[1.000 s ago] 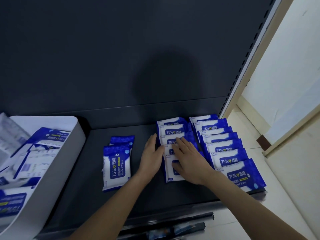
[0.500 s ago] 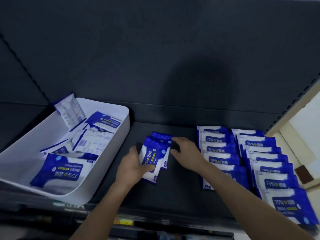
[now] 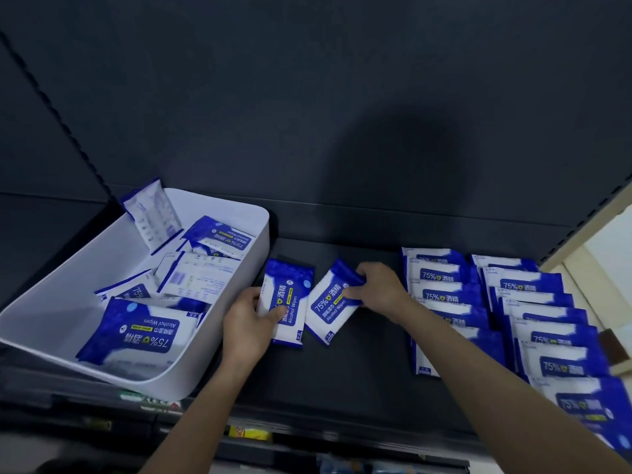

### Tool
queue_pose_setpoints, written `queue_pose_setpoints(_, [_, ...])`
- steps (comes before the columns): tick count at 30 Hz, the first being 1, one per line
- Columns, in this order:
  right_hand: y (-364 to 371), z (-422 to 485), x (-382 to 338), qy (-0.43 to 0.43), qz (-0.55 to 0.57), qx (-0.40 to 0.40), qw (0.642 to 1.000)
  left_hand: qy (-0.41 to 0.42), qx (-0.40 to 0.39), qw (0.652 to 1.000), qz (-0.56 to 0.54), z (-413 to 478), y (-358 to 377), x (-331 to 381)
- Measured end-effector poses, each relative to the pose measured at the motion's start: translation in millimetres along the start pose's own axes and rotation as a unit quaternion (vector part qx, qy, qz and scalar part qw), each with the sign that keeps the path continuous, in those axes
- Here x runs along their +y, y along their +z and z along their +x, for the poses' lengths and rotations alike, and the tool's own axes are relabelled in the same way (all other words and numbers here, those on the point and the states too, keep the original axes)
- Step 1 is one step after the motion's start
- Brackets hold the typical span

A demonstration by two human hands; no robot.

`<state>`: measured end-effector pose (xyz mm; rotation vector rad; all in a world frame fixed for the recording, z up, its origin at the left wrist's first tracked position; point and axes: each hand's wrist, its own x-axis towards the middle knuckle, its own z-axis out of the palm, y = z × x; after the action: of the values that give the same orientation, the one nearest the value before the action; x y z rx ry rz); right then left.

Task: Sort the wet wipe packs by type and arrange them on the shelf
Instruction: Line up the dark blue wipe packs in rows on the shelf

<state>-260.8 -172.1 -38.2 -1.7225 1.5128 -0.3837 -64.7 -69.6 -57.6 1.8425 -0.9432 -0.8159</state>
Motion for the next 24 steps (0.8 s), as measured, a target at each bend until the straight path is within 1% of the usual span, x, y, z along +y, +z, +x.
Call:
queue_pose_setpoints(2, [-8, -13, 3, 0.014, 0.122, 0.031, 0.992, 0.002, 0.008, 1.0, -0.01, 1, 2, 2])
queue_pose_setpoints(5, [-23, -33, 6, 0.007, 0.173, 0.101, 0.98, 0.027, 0.025, 0.999, 0.0, 2, 4, 9])
queue_pose_setpoints(7, [-29, -47, 5, 0.007, 0.228, 0.107, 0.968, 0.045, 0.01, 0.999, -0.003, 1, 6, 15])
queue_pose_setpoints(9, [-27, -60, 4, 0.027, 0.279, 0.086, 0.956, 0.054, -0.04, 0.997, -0.036, -2, 11, 21])
queue_pose_setpoints(11, [-19, -68, 5, 0.059, 0.319, 0.09, 0.942, 0.055, -0.114, 0.987, -0.099, -6, 19, 28])
queue_pose_setpoints(13, [-10, -76, 9, 0.087, 0.36, 0.127, 0.92, 0.05, -0.17, 0.973, -0.147, -13, 27, 36])
queue_pose_setpoints(15, [-3, -86, 14, 0.101, 0.397, 0.167, 0.897, 0.051, -0.208, 0.963, -0.164, -19, 34, 41])
queue_pose_setpoints(16, [-1, -92, 17, 0.103, 0.405, 0.185, 0.889, 0.058, -0.226, 0.96, -0.158, -21, 37, 43])
queue_pose_setpoints(18, [1, -106, 22, 0.103, 0.395, 0.224, 0.885, 0.07, -0.26, 0.953, -0.141, -29, 44, 47])
queue_pose_setpoints(21, [-5, -130, 35, 0.096, 0.322, 0.295, 0.894, 0.079, -0.304, 0.938, -0.143, -42, 57, 51])
queue_pose_setpoints(24, [-17, -153, 50, 0.095, 0.276, 0.328, 0.898, 0.081, -0.346, 0.924, -0.143, -55, 73, 55])
